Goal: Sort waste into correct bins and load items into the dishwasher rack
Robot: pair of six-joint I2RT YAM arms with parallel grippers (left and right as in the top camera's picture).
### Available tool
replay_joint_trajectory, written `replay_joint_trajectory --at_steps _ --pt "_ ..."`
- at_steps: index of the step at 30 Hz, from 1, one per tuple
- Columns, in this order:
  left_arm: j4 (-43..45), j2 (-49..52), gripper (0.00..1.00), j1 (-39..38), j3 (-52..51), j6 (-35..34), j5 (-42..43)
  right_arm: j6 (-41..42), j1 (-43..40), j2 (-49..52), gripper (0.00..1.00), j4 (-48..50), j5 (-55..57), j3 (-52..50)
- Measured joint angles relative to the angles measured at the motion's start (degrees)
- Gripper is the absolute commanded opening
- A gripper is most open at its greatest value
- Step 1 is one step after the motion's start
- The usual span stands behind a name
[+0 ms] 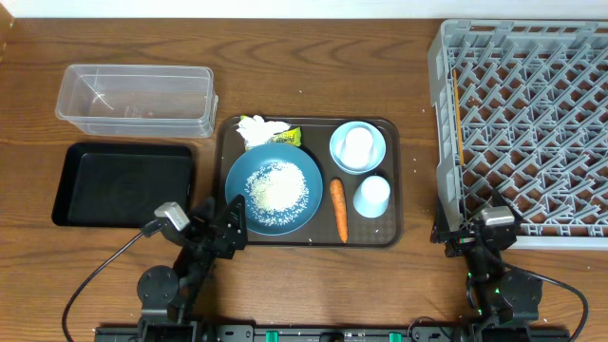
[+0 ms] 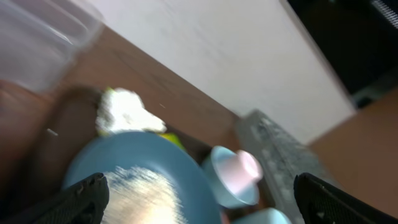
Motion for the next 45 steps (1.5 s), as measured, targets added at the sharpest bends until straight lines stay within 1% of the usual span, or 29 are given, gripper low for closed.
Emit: replay_joint_trajectory --at_steps 4,6,11,13,16,20,23,28,33,37,45 --pt "0.6 0.0 0.98 0.0 0.0 -4.5 6.5 0.0 0.0 0.0 0.99 0.0 0.0 0.0" --pt "0.6 0.0 0.98 0.0 0.0 -5.5 10.0 0.0 0.0 0.0 0.99 0.0 0.0 0.0" --pt "0.0 0.0 0.98 0.0 0.3 -6.6 15.3 0.0 0.0 0.0 0.99 0.0 0.0 0.0" --pt "-2.1 0.1 0.98 0.0 1.1 -6.8 16.4 0.0 0.0 0.0 0.99 0.0 0.0 0.0" --pt "-8.3 0.4 0.98 0.0 3.4 -5.6 17.1 0.0 0.0 0.0 0.99 0.0 0.0 0.0" --pt "-20.8 0.8 0.98 0.0 8.9 -0.5 15.5 0.0 0.0 0.0 0.99 0.0 0.0 0.0" --pt "-30.4 1.5 0.98 0.0 14.9 4.0 11.9 0.0 0.0 0.0 0.99 0.0 0.0 0.0" --pt "-38.5 3.3 0.98 0.0 24.4 8.2 6.3 0.0 0.0 0.0 0.99 0.0 0.0 0.0" --pt "-43.6 7.1 0.98 0.0 32.5 9.8 4.0 0.0 0.0 0.0 0.99 0.0 0.0 0.0" --pt "-43.9 10.4 0.98 0.0 35.1 11.3 5.6 0.0 0.0 0.0 0.99 0.0 0.0 0.0" --pt "-40.1 10.9 0.98 0.0 35.3 11.0 11.8 0.0 0.0 0.0 0.99 0.0 0.0 0.0"
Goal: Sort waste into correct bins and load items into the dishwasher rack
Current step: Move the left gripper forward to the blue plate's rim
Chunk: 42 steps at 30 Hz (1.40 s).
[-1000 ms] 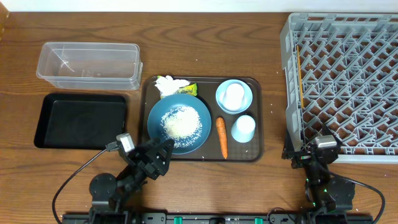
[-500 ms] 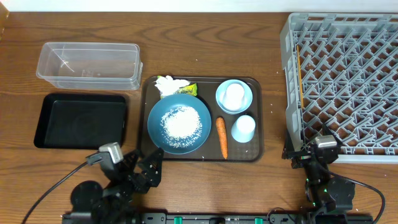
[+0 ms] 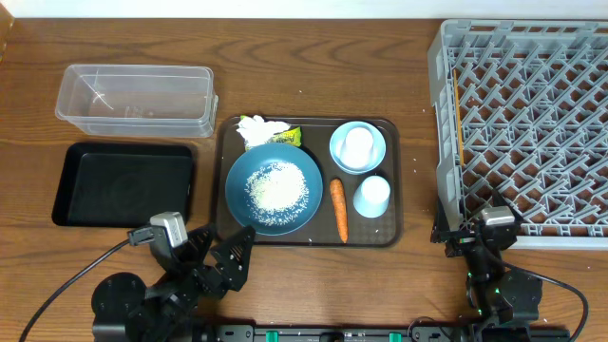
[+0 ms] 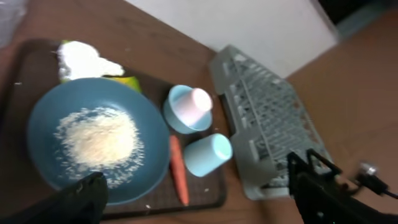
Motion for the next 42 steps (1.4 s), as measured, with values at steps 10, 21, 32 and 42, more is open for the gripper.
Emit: replay_joint_trajectory --at_steps 10,21,32,42 --pt "-12.7 8.8 0.98 0.0 2.7 3.1 -1.0 0.0 0.0 0.0 0.99 0.0 0.0 0.0" --pt "-19.2 29.6 0.98 -5.5 12.5 8.4 -2.0 0.0 0.0 0.0 0.99 0.0 0.0 0.0" --pt "-13.9 33.2 0.98 -6.9 12.6 6.0 -1.6 0.0 0.0 0.0 0.99 0.0 0.0 0.0" --pt "-8.5 48.7 0.98 -22.2 12.9 4.4 -13.6 0.0 0.0 0.0 0.99 0.0 0.0 0.0"
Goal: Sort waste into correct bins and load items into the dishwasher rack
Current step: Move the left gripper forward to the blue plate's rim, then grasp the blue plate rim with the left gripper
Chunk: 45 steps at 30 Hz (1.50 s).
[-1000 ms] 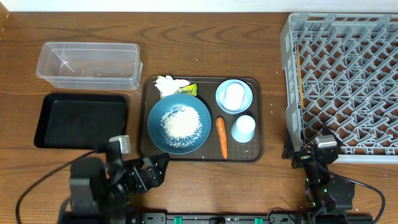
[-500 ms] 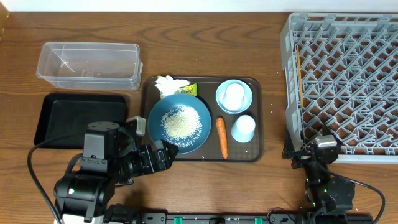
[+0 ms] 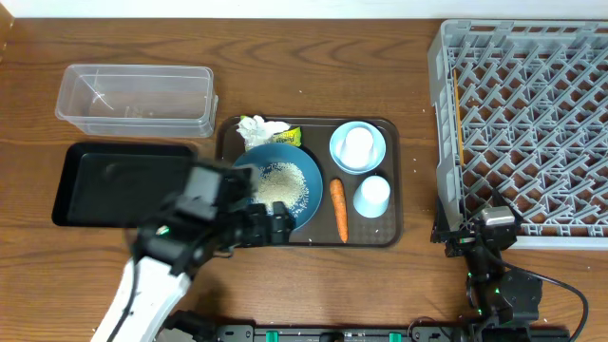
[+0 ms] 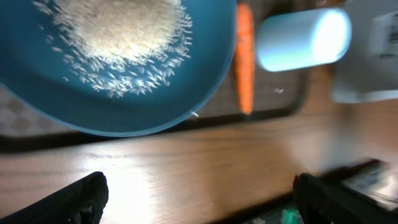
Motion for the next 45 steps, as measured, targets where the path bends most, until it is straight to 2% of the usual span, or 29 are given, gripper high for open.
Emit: replay_joint_trajectory --at_steps 6,11,19,27,33,39,45 --pt "5.4 4.7 0.98 -12.2 0.0 -4.0 -14.1 0.0 0.0 0.0 0.99 0.0 0.0 0.0" --pt "9.7 8.1 0.98 -16.1 0.0 -5.2 -19.9 0.0 0.0 0.0 0.99 0.0 0.0 0.0" --pt "11.6 12.3 0.98 -16.3 0.0 -5.1 -22.4 0.0 0.0 0.0 0.99 0.0 0.0 0.0" --pt "14.1 17.2 0.98 -21.4 0.0 -2.1 -25.5 0.0 0.0 0.0 0.99 0.0 0.0 0.0" --pt "16.1 22.4 1.0 -22.4 0.0 -1.9 -27.7 0.0 0.0 0.0 0.99 0.0 0.0 0.0" --pt "18.3 25.9 0.93 -22.4 0.0 -1.7 -29.3 0.0 0.0 0.0 0.99 0.0 0.0 0.0" --pt "19.1 28.4 0.92 -22.8 0.0 -1.6 -32.1 0.0 0.0 0.0 0.99 0.0 0.0 0.0"
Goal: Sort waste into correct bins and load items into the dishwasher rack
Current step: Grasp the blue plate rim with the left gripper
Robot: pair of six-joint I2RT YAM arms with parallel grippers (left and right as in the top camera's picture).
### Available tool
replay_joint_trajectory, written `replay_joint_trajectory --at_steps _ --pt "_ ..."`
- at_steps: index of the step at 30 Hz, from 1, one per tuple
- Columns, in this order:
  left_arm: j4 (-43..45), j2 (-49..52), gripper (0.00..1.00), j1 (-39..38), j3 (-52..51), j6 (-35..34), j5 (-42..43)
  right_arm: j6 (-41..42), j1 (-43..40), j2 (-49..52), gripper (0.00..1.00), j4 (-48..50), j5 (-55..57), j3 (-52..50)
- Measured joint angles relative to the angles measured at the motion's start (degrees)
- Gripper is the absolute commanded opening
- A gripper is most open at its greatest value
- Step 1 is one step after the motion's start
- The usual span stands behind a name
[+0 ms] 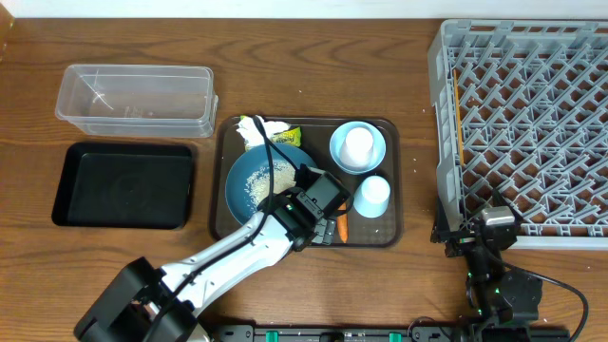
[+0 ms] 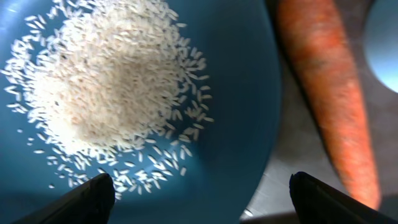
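A blue plate with a heap of white rice lies on the brown tray. An orange carrot lies beside the plate's right rim. My left gripper hangs open low over that rim, one fingertip over the plate and the other near the carrot. In the overhead view the left gripper covers the plate's right side. A light blue cup, a blue bowl, a white tissue and a yellow-green wrapper share the tray. My right gripper rests by the rack.
A clear plastic bin stands at the back left, with a black tray in front of it. The grey dishwasher rack fills the right side. The left arm's cable runs across the plate.
My left gripper has moved right from the plate's front edge and come down close over its right rim, next to the carrot. It stays open. The right arm has not moved.
My left arm rested at the table's front edge, facing the tray. Then it was drawn back with a wider view of tray and rack. Then it stood over the plate's front edge, and now low at the plate's right rim. Nothing on the tray has moved.
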Motion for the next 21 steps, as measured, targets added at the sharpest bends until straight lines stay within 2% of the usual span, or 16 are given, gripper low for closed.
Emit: replay_joint_trajectory --at_steps 2,7,11,21 --pt "0.2 0.6 0.87 -0.3 0.0 -0.1 -1.0 0.0 0.0 0.0 0.99 0.0 0.0 0.0" --pt "0.9 1.7 0.86 -0.7 0.0 0.2 -1.9 0.0 0.0 0.0 0.99 0.0 0.0 0.0" --pt "2.0 2.1 0.79 -1.5 0.0 0.0 -2.4 0.0 0.0 0.0 0.99 0.0 0.0 0.0" --pt "4.2 4.1 0.78 -3.9 0.0 0.2 -4.7 0.0 0.0 0.0 0.99 0.0 0.0 0.0"
